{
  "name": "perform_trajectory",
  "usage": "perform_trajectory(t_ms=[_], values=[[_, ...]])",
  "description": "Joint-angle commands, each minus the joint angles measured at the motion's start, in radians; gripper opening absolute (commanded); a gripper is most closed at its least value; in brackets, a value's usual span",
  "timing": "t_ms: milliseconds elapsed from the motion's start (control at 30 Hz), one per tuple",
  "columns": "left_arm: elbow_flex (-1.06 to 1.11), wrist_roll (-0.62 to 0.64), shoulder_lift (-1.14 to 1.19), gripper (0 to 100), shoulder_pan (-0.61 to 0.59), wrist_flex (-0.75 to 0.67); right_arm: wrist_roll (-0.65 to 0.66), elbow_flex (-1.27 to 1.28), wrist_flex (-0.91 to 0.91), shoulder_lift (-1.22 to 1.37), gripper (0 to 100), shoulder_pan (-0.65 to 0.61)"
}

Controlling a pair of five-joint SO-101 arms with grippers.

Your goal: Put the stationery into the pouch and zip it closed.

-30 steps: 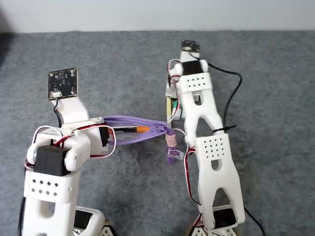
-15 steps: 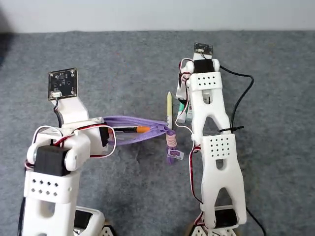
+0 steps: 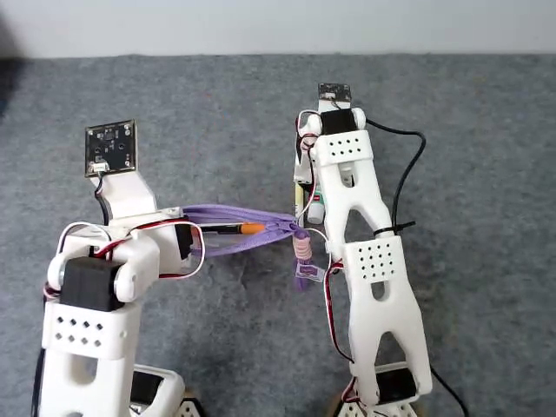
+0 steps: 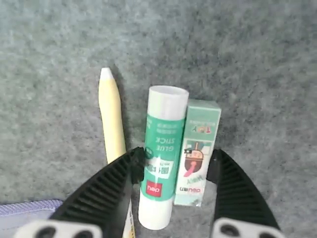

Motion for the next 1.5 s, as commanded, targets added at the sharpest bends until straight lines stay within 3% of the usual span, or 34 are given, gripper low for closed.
perform_trajectory(t_ms=[0,800,1167,1467], values=[[0.004,0.009,0.009,1,0.003,-0.012,0.011,-0.015,-0.001,0.005,21.2,0.018],[0.004,0.009,0.009,1,0.003,-0.006,0.069,0.020,0.054,-0.025,20.8,0.033],[0.004,0.009,0.009,1,0.002,-0.006,0.106,0.049,0.061,-0.280,20.8,0.035],[0.004,0.009,0.009,1,0.002,-0.012,0.117,0.470,0.061,-0.674,20.8,0.022]])
